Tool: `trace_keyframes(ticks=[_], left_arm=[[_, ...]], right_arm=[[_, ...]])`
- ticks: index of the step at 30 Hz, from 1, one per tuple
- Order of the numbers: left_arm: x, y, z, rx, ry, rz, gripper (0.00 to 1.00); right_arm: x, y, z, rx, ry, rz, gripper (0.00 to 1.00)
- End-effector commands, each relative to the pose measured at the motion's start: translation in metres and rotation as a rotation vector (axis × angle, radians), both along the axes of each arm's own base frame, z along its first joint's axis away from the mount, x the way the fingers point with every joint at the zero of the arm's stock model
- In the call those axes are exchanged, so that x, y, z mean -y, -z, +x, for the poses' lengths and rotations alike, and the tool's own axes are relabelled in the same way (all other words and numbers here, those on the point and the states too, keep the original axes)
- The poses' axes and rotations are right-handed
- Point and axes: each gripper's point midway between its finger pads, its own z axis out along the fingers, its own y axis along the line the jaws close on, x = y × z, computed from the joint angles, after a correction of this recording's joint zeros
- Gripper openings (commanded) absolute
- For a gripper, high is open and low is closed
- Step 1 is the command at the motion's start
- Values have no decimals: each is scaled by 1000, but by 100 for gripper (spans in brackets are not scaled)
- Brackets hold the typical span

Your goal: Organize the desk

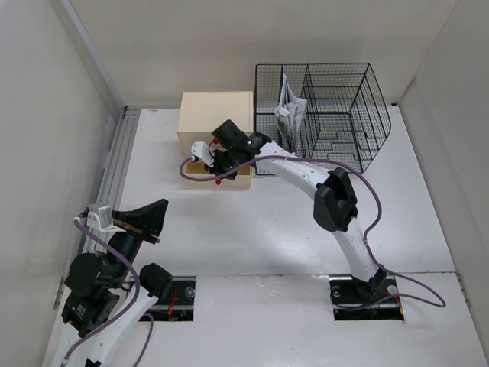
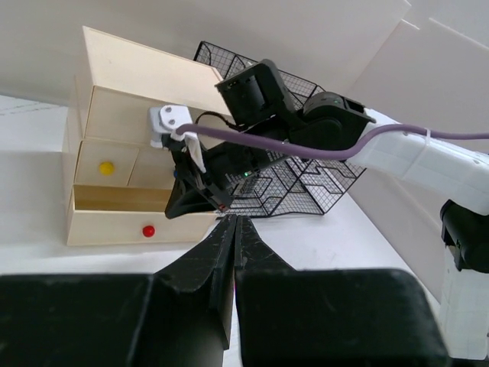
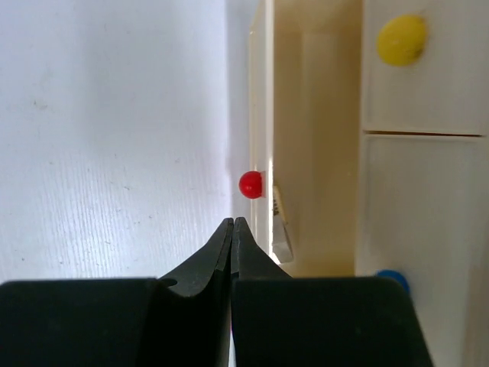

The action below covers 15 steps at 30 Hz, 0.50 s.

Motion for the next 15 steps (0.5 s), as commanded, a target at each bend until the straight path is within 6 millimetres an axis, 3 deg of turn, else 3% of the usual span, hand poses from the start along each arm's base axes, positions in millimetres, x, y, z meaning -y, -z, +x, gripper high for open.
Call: trace_keyframes(ticks=[1,6,11,12,13,14,15], left_arm=[[-15,-23,-20,106,-2,-80,0],[-15,-23,-20,106,-2,-80,0],[-16,-22,-19,105,-11,-82,0],[-16,-22,-19,105,-11,-82,0],[-16,-22,-19,105,-11,-82,0],[-16,-22,-19,105,-11,-82,0],[-16,-22,-19,105,-11,-82,0]], right_arm=[[-2,14,1,-19,-29,-21,0],[1,33,10,-13,20,-59,0],[9,49,36,100,180,-109,0],[7,40,50,166,230,-81,0],[10,44,50,202,262,-99,0],[20,45,62,282,334,-140,0],[15,34,70,348,374,-107,0]])
